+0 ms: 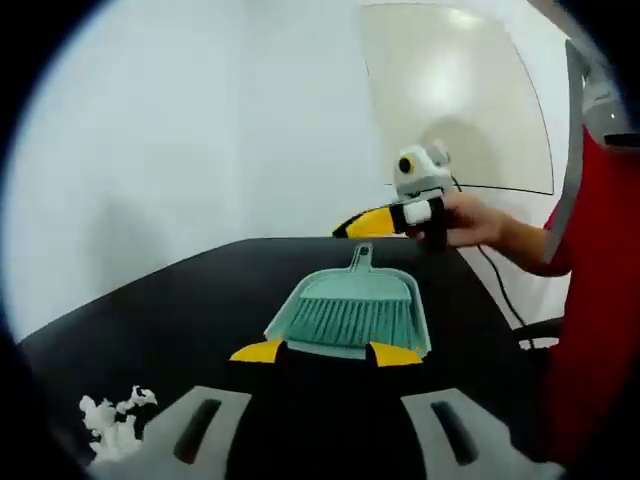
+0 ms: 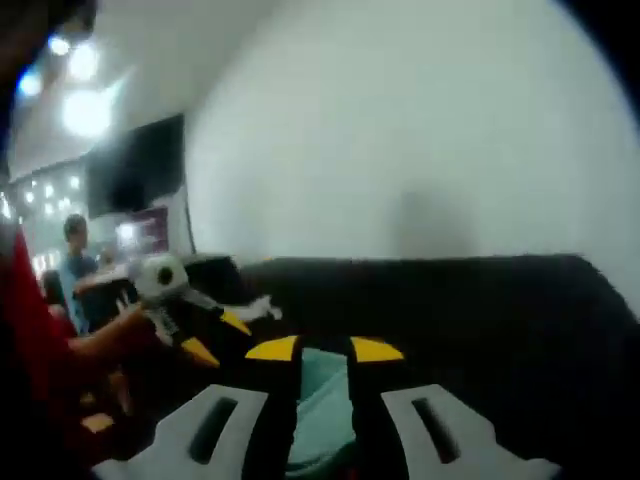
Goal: Pick up the broom and sweep the trash on the tabletop into the dustpan.
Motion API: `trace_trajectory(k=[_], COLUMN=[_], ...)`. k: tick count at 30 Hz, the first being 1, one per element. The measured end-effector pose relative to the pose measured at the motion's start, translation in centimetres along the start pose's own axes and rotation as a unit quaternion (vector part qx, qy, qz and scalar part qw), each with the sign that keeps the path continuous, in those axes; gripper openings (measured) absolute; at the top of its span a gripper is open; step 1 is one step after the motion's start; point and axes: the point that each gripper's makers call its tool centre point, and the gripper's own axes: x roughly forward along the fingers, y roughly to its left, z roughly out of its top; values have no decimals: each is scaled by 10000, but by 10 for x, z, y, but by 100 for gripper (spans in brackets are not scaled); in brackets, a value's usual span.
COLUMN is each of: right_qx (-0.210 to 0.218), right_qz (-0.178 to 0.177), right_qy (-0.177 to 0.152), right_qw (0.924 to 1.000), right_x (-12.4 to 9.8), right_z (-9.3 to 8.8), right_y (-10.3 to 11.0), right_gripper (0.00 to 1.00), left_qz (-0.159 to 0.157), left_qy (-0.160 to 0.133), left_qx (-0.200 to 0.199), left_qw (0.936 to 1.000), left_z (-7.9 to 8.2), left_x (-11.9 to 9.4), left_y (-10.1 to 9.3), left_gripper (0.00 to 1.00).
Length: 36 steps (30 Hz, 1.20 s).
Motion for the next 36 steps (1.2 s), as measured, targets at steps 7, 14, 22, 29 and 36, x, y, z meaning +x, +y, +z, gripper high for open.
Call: trace_trajectory(k=[7, 14, 22, 29, 36], right_qx=[-1355, -1429, -1809, -1844, -1830], right_qz=[1174, 1706, 1791, 2052, 2030], right_qy=[1546, 2745, 3691, 3582, 3032], right_qw=[9716, 9355, 8939, 8920, 9129], right_x=[31, 44, 46, 56, 52], right_z=[-7, -31, -53, -55, -31], right_y=[62, 78, 61, 61, 66], right_gripper=[20, 21, 22, 9, 4], left_qz=[235, 195, 280, 294, 250], left_qy=[562, 101, 88, 115, 123], left_qx=[-423, -595, -737, -798, -961], left_qw=[9972, 9980, 9968, 9963, 9950], left_z=[-17, 2, -2, -5, -8], left_x=[-8, -25, -38, -42, -41], left_y=[4, -3, -1, -3, -6], left_gripper=[30, 29, 29, 29, 29])
